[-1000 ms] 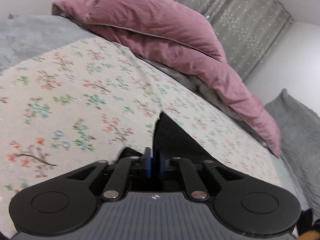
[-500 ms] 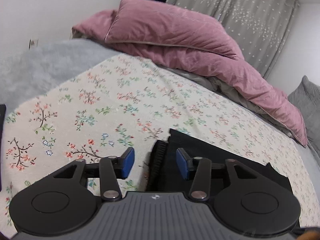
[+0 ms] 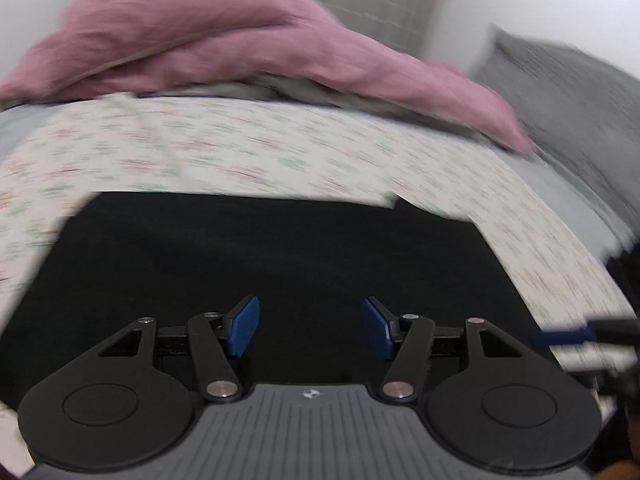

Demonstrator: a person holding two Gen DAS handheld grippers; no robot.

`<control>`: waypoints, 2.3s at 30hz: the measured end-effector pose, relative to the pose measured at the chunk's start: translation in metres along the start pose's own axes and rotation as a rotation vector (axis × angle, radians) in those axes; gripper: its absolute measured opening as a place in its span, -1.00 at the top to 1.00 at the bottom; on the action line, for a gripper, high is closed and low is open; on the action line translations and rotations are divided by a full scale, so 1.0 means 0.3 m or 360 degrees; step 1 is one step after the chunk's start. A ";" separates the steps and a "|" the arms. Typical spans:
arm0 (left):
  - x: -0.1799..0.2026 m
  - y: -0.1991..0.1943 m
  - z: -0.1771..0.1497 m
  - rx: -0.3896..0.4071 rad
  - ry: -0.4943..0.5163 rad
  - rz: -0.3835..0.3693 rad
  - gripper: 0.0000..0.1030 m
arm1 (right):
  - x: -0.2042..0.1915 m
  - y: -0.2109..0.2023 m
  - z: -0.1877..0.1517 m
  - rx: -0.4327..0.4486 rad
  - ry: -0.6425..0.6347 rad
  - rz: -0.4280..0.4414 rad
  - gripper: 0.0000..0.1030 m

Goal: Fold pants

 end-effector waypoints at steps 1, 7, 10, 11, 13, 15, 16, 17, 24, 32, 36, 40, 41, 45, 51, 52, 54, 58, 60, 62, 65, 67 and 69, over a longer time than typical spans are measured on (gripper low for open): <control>0.022 0.016 -0.013 -0.0018 0.0065 -0.0028 -0.25 | 0.027 -0.013 -0.007 0.0010 0.0041 -0.0003 -0.45; -0.035 0.023 -0.186 -0.0193 0.0242 -0.0055 -0.24 | 0.154 -0.028 -0.078 -0.0013 0.0159 -0.0089 -0.45; -0.126 -0.054 -0.251 -0.0195 0.0157 -0.0028 -0.24 | 0.194 -0.033 -0.118 -0.0041 0.0140 -0.0096 -0.44; -0.157 -0.079 -0.269 -0.0197 0.0129 -0.0007 -0.23 | 0.197 -0.047 -0.129 -0.0037 0.0130 -0.0080 -0.44; -0.225 -0.136 -0.299 -0.0228 0.0054 0.0119 -0.23 | 0.203 -0.055 -0.133 -0.0044 0.0123 -0.0065 -0.44; -0.289 -0.167 -0.310 -0.0258 -0.0080 0.0259 -0.22 | 0.207 -0.063 -0.129 -0.0061 0.0129 -0.0071 -0.45; -0.304 -0.182 -0.312 -0.0257 -0.0134 0.0285 -0.21 | 0.208 -0.072 -0.125 -0.0071 0.0132 -0.0077 -0.45; -0.308 -0.191 -0.309 -0.0242 -0.0170 0.0288 -0.21 | 0.213 -0.087 -0.126 -0.0079 0.0132 -0.0088 -0.45; -0.079 -0.156 -0.171 -0.0064 -0.0018 0.0091 -0.45 | 0.292 -0.184 -0.081 -0.0077 0.0224 -0.0168 -0.45; 0.215 -0.006 -0.104 -0.0053 0.0176 -0.0121 -0.68 | 0.428 -0.224 -0.090 -0.0176 0.0677 0.0039 -0.45; 0.322 0.062 -0.118 -0.0071 0.0234 -0.0191 -0.68 | 0.471 -0.210 -0.125 -0.0229 0.0851 0.0139 -0.45; 0.408 0.112 -0.147 -0.0143 0.0421 -0.0245 -0.67 | 0.485 -0.216 -0.137 -0.0224 0.0901 0.0201 -0.42; 0.427 0.117 -0.164 -0.0176 0.0506 -0.0259 -0.68 | 0.487 -0.217 -0.141 -0.0226 0.0903 0.0204 -0.32; 0.466 0.078 -0.175 -0.0212 0.0748 -0.0408 -0.67 | 0.500 -0.221 -0.164 -0.0276 0.0903 0.0236 0.08; 0.507 0.033 -0.192 -0.0037 0.0847 -0.0453 -0.67 | 0.502 -0.234 -0.199 -0.0347 0.0878 0.0282 0.29; 0.521 0.020 -0.193 -0.0002 0.0852 -0.0456 -0.67 | 0.499 -0.233 -0.202 -0.0358 0.0874 0.0281 0.36; 0.547 0.023 -0.188 0.0056 0.0860 -0.0475 -0.67 | 0.492 -0.227 -0.210 -0.0391 0.0880 0.0286 0.68; 0.609 0.028 -0.178 0.0183 0.0897 -0.0458 -0.62 | 0.481 -0.247 -0.192 -0.0365 0.0913 0.0352 0.81; 0.631 0.031 -0.163 0.0235 0.0910 -0.0419 -0.58 | 0.467 -0.257 -0.170 -0.0345 0.0919 0.0393 0.82; 0.648 0.042 -0.155 0.0265 0.0920 -0.0373 -0.45 | 0.449 -0.266 -0.146 -0.0336 0.0915 0.0429 0.82; 0.655 0.077 -0.146 0.0252 0.0895 -0.0240 -0.05 | 0.421 -0.264 -0.110 -0.0348 0.0910 0.0476 0.82; 0.648 0.105 -0.140 0.0224 0.0871 -0.0127 0.43 | 0.407 -0.261 -0.083 -0.0360 0.0882 0.0472 0.82; 0.631 0.125 -0.135 0.0189 0.0826 -0.0068 0.64 | 0.396 -0.259 -0.058 -0.0371 0.0839 0.0441 0.73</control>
Point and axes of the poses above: each gripper's, at about its wrist camera, not at the fingertips, and y roughly the way its jaws point, x to its right, z to its top, the point moved 5 cm from there along y, roughly the way its jaws point, and after that the axes turned 11 degrees about y, right-handed, at the moved point
